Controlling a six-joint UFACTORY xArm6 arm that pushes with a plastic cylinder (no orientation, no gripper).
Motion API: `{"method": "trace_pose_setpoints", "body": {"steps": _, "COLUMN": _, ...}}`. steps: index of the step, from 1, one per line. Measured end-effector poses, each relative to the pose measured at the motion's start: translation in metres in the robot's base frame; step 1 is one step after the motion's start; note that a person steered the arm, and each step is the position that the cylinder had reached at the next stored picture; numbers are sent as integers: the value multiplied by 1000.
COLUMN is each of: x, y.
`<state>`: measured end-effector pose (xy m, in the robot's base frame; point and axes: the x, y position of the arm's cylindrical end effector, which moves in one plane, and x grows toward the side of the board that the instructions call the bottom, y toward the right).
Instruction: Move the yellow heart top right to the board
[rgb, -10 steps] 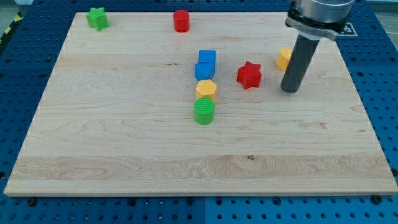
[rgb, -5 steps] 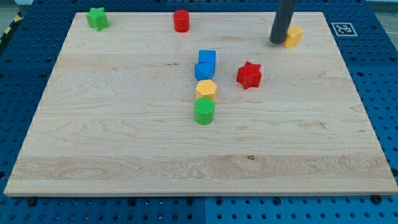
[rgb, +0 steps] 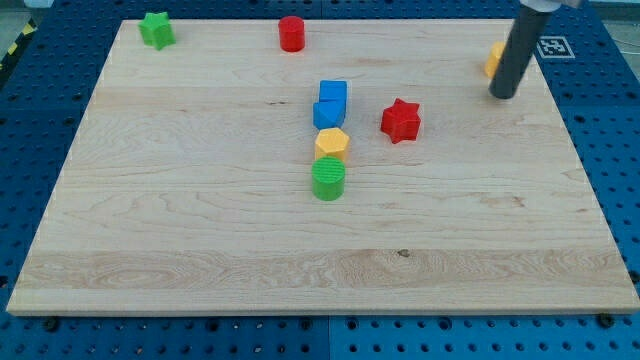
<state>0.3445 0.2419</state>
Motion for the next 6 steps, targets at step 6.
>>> {"method": "trace_pose_setpoints", "body": {"steps": 6, "x": -100, "y": -10}}
